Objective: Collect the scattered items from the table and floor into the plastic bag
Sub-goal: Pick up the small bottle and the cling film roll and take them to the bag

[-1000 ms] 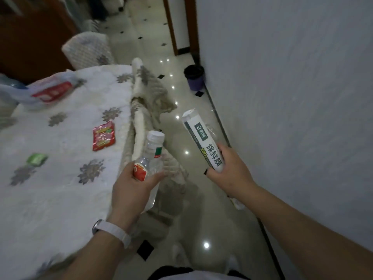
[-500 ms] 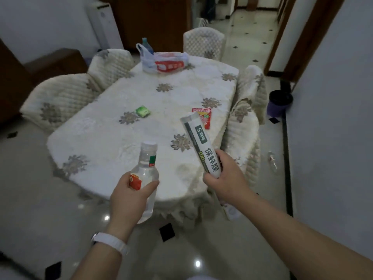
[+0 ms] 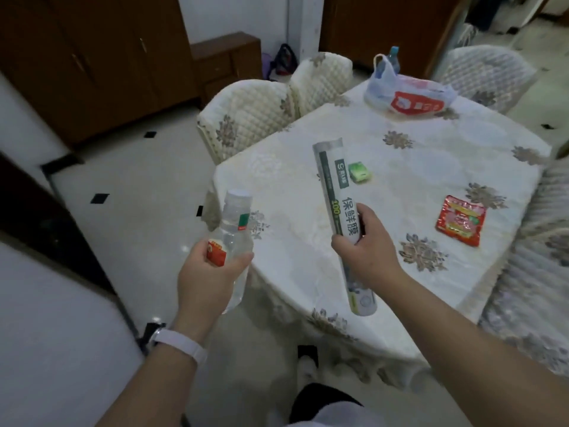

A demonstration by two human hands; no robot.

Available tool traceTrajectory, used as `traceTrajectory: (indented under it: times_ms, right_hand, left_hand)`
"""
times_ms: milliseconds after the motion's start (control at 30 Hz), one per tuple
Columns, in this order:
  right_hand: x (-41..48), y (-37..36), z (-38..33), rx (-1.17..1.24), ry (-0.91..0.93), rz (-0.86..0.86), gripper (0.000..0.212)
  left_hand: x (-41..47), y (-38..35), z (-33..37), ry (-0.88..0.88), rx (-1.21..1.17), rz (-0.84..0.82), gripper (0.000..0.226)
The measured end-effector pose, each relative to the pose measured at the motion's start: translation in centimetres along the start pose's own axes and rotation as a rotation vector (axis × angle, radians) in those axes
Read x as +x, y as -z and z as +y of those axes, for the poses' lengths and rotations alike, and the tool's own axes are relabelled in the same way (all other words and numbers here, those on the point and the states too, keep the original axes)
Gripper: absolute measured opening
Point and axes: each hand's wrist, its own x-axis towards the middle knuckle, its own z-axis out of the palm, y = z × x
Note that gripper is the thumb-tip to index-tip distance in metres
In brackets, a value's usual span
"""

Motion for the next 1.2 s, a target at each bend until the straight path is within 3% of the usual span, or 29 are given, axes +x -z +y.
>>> traceTrajectory:
  times_ms: [233,700,1000,1200]
  right_hand:
    - [10.5,-8.3,-2.5,0.069,0.018,-0.115,0.034]
    - [28.1,-19.9,-7.6,0.180,0.028,-0.324,0.028]
    - [34.5,-27.5,-9.5,0.109,-0.016,-0.316,0.034]
    - [39.2,-34.7,-15.8,0.047,-0.028,-0.228,0.032]
  left_hand:
    - [9.2,3.3,-0.4,0.018,0.060,0.114,0.028]
    - [26.0,6.2,0.9,0.109,0.137,0.239,0.034]
    - [37.9,8.2,-0.9,0.128,0.153,0.142,0.025]
    - [47.8,15.0,-1.6,0.075,0.088,0.041,0.026]
